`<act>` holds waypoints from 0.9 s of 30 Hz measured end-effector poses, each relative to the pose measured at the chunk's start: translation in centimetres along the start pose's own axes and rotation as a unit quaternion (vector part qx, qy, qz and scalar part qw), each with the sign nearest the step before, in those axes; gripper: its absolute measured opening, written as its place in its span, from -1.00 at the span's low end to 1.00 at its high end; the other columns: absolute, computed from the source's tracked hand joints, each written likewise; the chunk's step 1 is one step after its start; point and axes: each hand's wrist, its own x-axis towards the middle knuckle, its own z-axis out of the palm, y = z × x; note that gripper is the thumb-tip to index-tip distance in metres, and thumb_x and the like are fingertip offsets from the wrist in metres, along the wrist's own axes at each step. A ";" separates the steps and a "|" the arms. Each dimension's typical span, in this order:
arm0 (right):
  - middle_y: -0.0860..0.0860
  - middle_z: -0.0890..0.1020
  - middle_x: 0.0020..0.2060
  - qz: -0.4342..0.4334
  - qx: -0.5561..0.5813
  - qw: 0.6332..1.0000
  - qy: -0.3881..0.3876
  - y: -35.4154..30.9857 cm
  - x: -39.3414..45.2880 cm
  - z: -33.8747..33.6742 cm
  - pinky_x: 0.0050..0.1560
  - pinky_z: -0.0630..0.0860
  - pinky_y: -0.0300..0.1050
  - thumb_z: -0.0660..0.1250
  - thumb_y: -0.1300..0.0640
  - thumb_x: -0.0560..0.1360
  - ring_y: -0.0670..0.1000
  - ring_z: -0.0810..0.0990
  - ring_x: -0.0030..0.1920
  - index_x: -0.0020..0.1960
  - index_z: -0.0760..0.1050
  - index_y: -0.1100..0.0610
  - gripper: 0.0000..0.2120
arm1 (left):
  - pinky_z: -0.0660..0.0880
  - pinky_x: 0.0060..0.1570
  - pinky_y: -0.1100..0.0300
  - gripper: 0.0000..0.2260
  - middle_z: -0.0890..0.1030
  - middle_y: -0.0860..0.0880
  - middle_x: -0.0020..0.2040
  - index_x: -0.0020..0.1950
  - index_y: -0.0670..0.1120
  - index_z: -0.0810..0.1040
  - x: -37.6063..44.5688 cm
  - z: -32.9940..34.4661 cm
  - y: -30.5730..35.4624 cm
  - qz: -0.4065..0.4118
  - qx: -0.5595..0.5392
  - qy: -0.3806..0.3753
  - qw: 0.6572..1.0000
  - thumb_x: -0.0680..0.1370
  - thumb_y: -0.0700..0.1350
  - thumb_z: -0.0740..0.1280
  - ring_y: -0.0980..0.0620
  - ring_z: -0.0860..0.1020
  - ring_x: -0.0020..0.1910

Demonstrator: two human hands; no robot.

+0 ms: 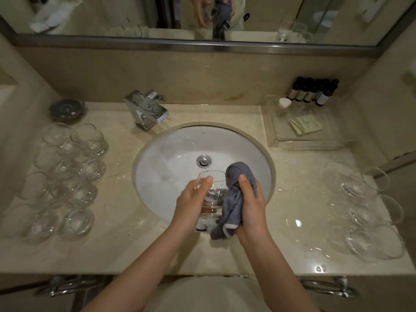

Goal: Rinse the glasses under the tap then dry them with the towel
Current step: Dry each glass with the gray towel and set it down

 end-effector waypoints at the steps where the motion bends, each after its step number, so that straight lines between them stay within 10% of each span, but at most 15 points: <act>1: 0.06 0.66 0.04 -0.002 -0.001 1.000 0.002 0.0 0.0 0.0 0.31 0.43 0.24 0.29 0.13 0.56 0.17 0.60 0.16 0.09 0.54 0.01 -0.87 | 0.50 -0.03 0.13 -0.49 0.61 -0.01 -0.04 0.06 0.13 0.48 0.0 -0.1 0.0 0.009 0.013 0.008 1.000 0.30 0.44 0.25 0.06 0.59 -0.09; 6: 0.08 0.65 0.08 -0.014 -0.009 1.000 -0.023 -0.2 0.0 0.7 0.28 0.47 0.16 0.29 0.13 0.55 0.13 0.61 0.14 0.14 0.53 0.03 -0.82 | 0.44 -0.42 0.43 -0.64 0.57 -0.10 0.03 0.20 0.02 0.39 0.0 0.1 0.6 0.014 -0.002 -0.007 1.000 0.52 0.14 0.39 0.08 0.60 -0.16; 10: 0.15 0.65 0.08 0.010 0.013 1.000 -0.011 -0.3 -0.1 0.9 0.21 0.53 0.14 0.29 0.12 0.55 0.16 0.63 0.11 0.14 0.53 0.09 -0.82 | 0.50 -0.48 0.23 -0.67 0.65 -0.17 -0.06 0.15 -0.15 0.47 0.2 -0.1 1.2 -0.072 -0.160 -0.037 0.984 0.56 0.07 0.32 0.02 0.62 -0.40; 15: 0.16 0.65 0.06 0.038 0.051 0.998 0.002 -0.1 0.1 0.7 -0.20 0.62 -0.10 0.28 0.11 0.57 0.03 0.68 -0.11 0.22 0.50 0.17 -0.74 | 0.57 -0.16 0.05 -0.55 0.66 -0.06 -0.17 0.03 -0.08 0.61 0.5 -0.3 1.6 -0.048 -0.096 -0.038 0.994 0.43 0.27 0.31 -0.01 0.62 -0.28; 19: 0.05 0.67 -0.04 0.010 0.044 0.999 -0.006 -0.2 0.2 0.6 -0.19 0.59 -0.15 0.27 0.14 0.57 -0.02 0.67 -0.13 0.09 0.52 0.05 -0.88 | 0.56 0.07 -0.06 -0.52 0.63 0.02 -0.20 -0.03 -0.02 0.60 0.9 -0.6 1.4 -0.016 -0.013 0.011 1.000 0.39 0.37 0.30 0.01 0.62 -0.19; 27: 0.09 0.66 0.06 -0.011 0.023 1.000 -0.011 -0.4 0.1 0.8 0.12 0.55 0.08 0.28 0.11 0.56 0.10 0.65 0.06 0.15 0.51 0.02 -0.83 | 0.55 -0.28 0.24 -0.54 0.64 -0.14 -0.03 0.17 -0.06 0.39 0.3 -0.3 0.8 -0.002 -0.048 -0.060 0.997 0.42 0.06 0.52 0.06 0.66 -0.32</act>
